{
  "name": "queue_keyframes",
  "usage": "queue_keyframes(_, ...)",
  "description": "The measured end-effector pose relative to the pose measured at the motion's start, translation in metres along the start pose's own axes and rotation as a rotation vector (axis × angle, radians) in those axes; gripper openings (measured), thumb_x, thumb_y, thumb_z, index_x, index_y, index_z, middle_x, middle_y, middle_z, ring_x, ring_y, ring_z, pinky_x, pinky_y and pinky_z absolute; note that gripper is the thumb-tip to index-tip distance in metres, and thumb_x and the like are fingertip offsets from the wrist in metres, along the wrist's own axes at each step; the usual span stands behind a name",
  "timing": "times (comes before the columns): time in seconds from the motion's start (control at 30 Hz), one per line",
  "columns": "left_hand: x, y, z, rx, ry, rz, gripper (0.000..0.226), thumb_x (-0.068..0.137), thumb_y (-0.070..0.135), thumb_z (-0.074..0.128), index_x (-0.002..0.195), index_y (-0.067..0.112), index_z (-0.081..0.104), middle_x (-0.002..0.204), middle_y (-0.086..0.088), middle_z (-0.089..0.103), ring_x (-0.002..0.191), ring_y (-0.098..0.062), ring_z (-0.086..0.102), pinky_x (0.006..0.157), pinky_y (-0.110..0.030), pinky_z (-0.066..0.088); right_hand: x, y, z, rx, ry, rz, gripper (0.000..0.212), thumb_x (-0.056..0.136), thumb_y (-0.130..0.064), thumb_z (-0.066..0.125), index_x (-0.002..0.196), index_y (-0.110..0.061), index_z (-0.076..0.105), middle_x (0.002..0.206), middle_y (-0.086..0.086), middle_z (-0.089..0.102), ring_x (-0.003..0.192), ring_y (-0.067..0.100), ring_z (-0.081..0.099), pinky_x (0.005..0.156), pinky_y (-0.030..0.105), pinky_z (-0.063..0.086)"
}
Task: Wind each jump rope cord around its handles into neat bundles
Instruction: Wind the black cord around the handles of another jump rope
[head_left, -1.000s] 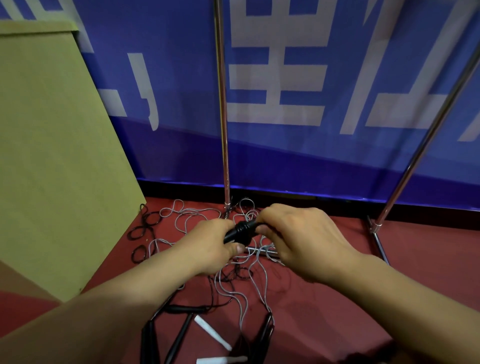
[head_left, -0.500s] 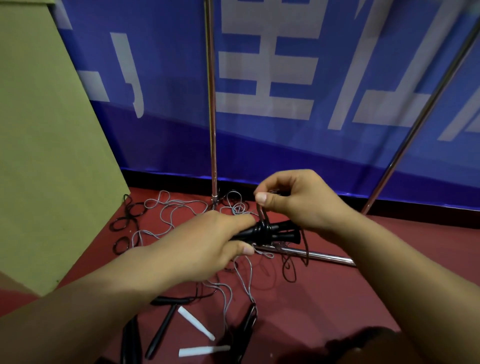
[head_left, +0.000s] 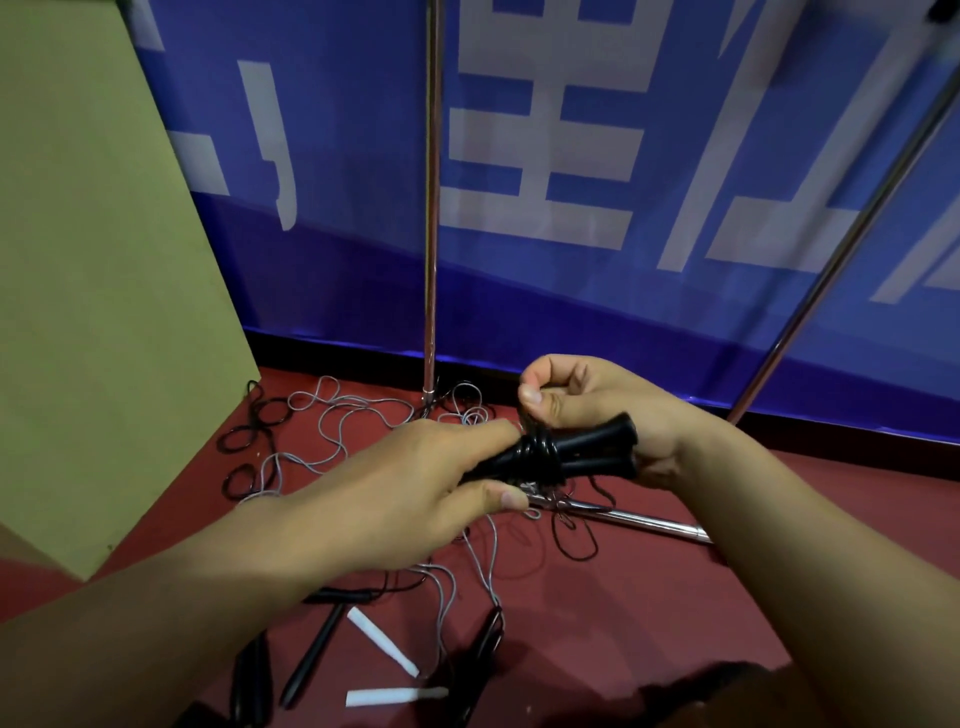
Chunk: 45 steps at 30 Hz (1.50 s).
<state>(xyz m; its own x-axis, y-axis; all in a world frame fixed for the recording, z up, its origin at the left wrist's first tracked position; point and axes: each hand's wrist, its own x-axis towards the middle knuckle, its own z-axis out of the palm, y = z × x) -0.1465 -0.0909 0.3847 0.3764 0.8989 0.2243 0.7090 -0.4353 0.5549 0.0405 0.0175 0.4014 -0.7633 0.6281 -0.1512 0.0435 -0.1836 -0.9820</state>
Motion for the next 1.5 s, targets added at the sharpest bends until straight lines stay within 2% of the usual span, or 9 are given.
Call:
queue_keyframes(0.1,0.000,-0.002,-0.001,-0.063,0.053,-0.077,0.022,0.095,0.039,0.061,0.111,0.024,0.057,0.066,0.006,0.057,0.055,-0.008,0.050,0.053,-0.025,0.040,0.003,0.002,0.007,-0.049,0.052,-0.079,0.016,0.082,-0.018,0.071,0.083,-0.011,0.057,0.070,0.001,0.059,0.060,0.012,0.054,0.055,0.021,0.044)
queue_keyframes(0.23,0.004,-0.002,-0.005,-0.126,0.157,-0.147,0.012,0.095,0.039,0.060,0.089,0.046,0.053,0.072,0.005,0.061,0.059,-0.011,0.058,0.056,-0.027,0.042,0.011,0.009,0.016,-0.129,0.158,-0.050,0.014,0.092,-0.004,0.054,0.083,-0.011,0.061,0.066,0.002,0.049,0.056,0.011,0.040,0.052,0.025,0.030)
queue_keyframes(0.37,0.007,-0.005,-0.007,-0.148,0.248,-0.262,0.011,0.095,0.039,0.059,0.095,0.028,0.058,0.064,-0.001,0.064,0.061,-0.010,0.064,0.061,-0.028,0.047,0.015,0.017,0.023,-0.068,0.171,0.008,0.020,0.101,-0.004,0.044,0.092,-0.008,0.061,0.065,-0.001,0.059,0.054,0.013,0.047,0.054,0.028,0.033)
queue_keyframes(0.5,0.008,-0.007,-0.009,-0.156,0.270,-0.350,0.009,0.095,0.035,0.059,0.095,0.026,0.057,0.062,0.002,0.065,0.057,-0.005,0.067,0.057,-0.019,0.047,0.015,0.019,0.028,-0.092,0.144,-0.014,0.014,0.103,-0.014,0.046,0.093,-0.006,0.054,0.070,0.005,0.058,0.053,0.015,0.047,0.052,0.026,0.035)
queue_keyframes(0.6,0.011,-0.010,-0.009,-0.160,0.293,-0.396,0.015,0.095,0.034,0.061,0.090,0.021,0.056,0.065,-0.003,0.068,0.057,-0.008,0.067,0.062,-0.025,0.050,0.013,0.020,0.033,-0.142,0.200,-0.043,0.021,0.102,-0.014,0.048,0.082,-0.011,0.054,0.068,0.005,0.056,0.052,0.014,0.048,0.052,0.023,0.038)
queue_keyframes(0.77,0.013,-0.014,-0.008,-0.180,0.318,-0.448,0.015,0.095,0.034,0.061,0.086,0.024,0.055,0.066,-0.003,0.069,0.058,-0.011,0.067,0.065,-0.031,0.053,0.011,0.024,0.036,-0.234,0.208,-0.063,0.013,0.100,-0.014,0.053,0.090,-0.010,0.061,0.070,0.005,0.058,0.058,0.017,0.053,0.057,0.025,0.042)
queue_keyframes(0.97,0.016,-0.020,-0.008,-0.137,0.380,-0.514,0.017,0.095,0.034,0.062,0.082,0.026,0.054,0.060,0.006,0.063,0.050,0.000,0.061,0.050,-0.010,0.040,0.009,0.027,0.040,-0.332,0.177,-0.031,0.009,0.099,-0.013,0.056,0.092,-0.010,0.059,0.063,-0.002,0.061,0.057,0.012,0.060,0.050,0.018,0.043)
queue_keyframes(1.27,0.017,-0.045,-0.011,-0.069,0.412,-0.612,0.021,0.095,0.039,0.061,0.086,0.021,0.056,0.067,0.002,0.066,0.065,-0.015,0.066,0.062,-0.025,0.048,0.008,0.033,0.036,-0.652,0.199,-0.049,0.018,0.094,-0.026,0.062,0.087,-0.009,0.065,0.063,-0.003,0.048,0.058,0.011,0.042,0.059,0.032,0.036)
queue_keyframes(1.5,0.019,-0.052,-0.009,-0.045,0.378,-0.637,0.020,0.096,0.039,0.060,0.087,0.022,0.056,0.071,0.002,0.065,0.069,-0.018,0.067,0.062,-0.028,0.048,0.009,0.036,0.035,-0.788,0.289,0.018,0.015,0.091,-0.034,0.064,0.097,-0.021,0.066,0.073,-0.001,0.066,0.066,0.014,0.061,0.068,0.035,0.051)
